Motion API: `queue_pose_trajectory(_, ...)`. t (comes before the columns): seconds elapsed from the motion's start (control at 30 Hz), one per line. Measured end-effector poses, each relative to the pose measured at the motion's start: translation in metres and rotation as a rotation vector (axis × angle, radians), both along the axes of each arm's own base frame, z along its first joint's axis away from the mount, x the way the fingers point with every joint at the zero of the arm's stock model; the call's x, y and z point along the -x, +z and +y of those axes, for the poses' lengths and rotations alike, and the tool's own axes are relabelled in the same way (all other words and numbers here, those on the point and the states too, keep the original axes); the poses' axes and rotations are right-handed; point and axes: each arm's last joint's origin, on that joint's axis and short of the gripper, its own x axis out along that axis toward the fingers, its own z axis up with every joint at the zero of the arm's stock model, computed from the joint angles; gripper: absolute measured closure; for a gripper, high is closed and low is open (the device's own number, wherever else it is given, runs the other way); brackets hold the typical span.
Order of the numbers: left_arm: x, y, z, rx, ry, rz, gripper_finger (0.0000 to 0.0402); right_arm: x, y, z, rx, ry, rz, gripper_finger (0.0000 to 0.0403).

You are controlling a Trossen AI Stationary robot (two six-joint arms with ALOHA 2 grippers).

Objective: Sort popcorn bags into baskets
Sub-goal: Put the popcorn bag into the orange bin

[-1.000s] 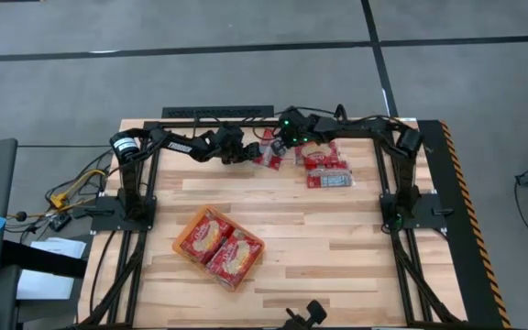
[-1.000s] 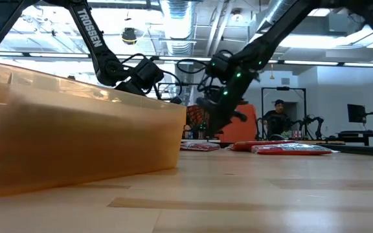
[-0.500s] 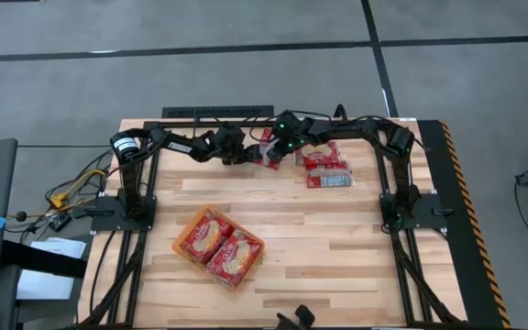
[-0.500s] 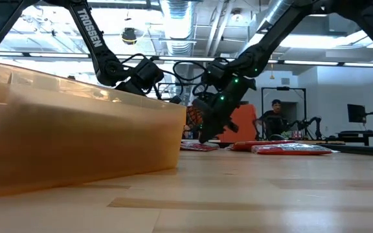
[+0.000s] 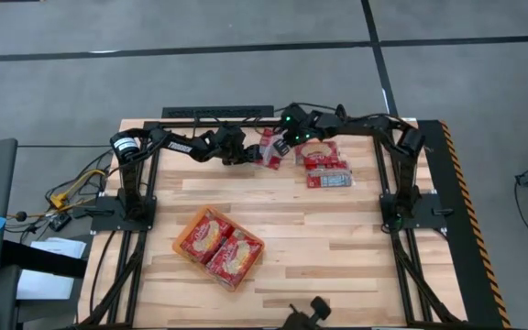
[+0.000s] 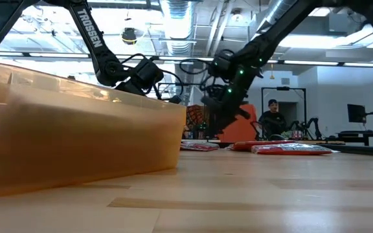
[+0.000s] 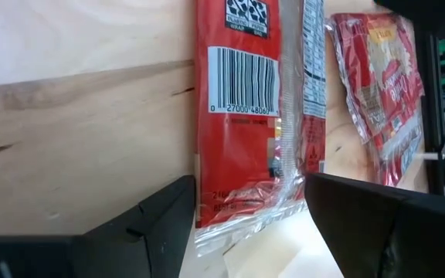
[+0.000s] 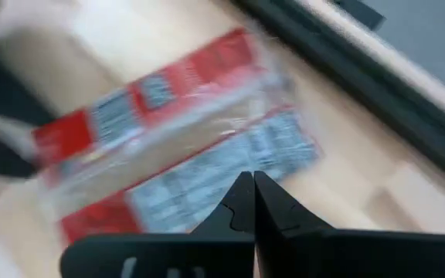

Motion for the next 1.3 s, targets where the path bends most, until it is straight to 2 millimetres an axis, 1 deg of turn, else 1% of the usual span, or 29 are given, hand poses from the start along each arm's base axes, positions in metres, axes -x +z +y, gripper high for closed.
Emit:
queue_pose_trajectory(0.07,0.0,0.0,-0.001,0.005,-0.01,-0.003,0.0163,0.005,-0.009,-0.009,-0.021,-0.031,0.03,0.0395)
queue_pose_trajectory(0.13,0.0,0.0,-0.001,0.008,-0.015,-0.004,0.0163,0.011,-0.021,-0.011,-0.066,-0.044,0.089,0.0395)
queue_pose_trajectory(0.2,0.0,0.0,-0.001,0.009,-0.016,-0.004,0.0163,0.006,-0.026,-0.014,-0.071,-0.044,0.094,0.0395)
queue_pose_trajectory(0.27,0.0,0.0,-0.001,0.012,-0.019,-0.006,0.0163,0.0,-0.027,-0.011,-0.099,-0.04,0.127,0.0395)
queue_pose_trajectory(0.33,-0.001,0.0,-0.002,0.013,-0.023,-0.007,0.0163,-0.013,-0.035,-0.01,-0.094,-0.011,0.134,0.0396)
queue_pose_trajectory(0.43,-0.001,0.0,-0.002,0.016,-0.028,-0.005,0.0163,-0.026,-0.032,-0.002,-0.094,0.047,0.17,0.0396)
queue_pose_trajectory(0.63,-0.001,0.0,-0.003,0.008,-0.04,-0.001,0.0163,-0.039,-0.023,0.004,-0.078,0.117,0.113,0.0392)
queue_pose_trajectory(0.73,-0.001,0.0,-0.003,-0.009,-0.059,0.001,0.0164,-0.042,-0.022,0.005,-0.125,0.174,0.058,0.0394)
queue_pose_trajectory(0.8,-0.001,0.0,-0.003,-0.019,-0.073,0.003,0.0168,-0.044,-0.021,0.005,-0.122,0.182,0.036,0.0396)
queue_pose_trajectory(0.93,-0.001,-0.001,-0.005,-0.02,-0.083,0.01,0.0181,-0.041,-0.021,0.007,-0.105,0.152,0.082,0.0395)
queue_pose_trajectory(1.07,-0.001,-0.001,-0.004,-0.026,-0.072,0.015,0.0189,-0.037,-0.002,0.003,-0.024,0.097,0.077,0.0391)
queue_pose_trajectory(1.1,-0.001,-0.001,-0.004,-0.029,-0.067,0.017,0.0189,-0.035,0.0,0.001,-0.018,0.087,0.083,0.0392)
queue_pose_trajectory(1.17,-0.002,-0.001,-0.004,-0.032,-0.062,0.019,0.019,-0.031,-0.006,-0.001,-0.04,0.07,0.119,0.0396)
queue_pose_trajectory(1.3,-0.001,-0.001,-0.004,-0.034,-0.058,0.021,0.019,-0.032,-0.031,0.001,-0.1,0.068,0.181,0.0398)
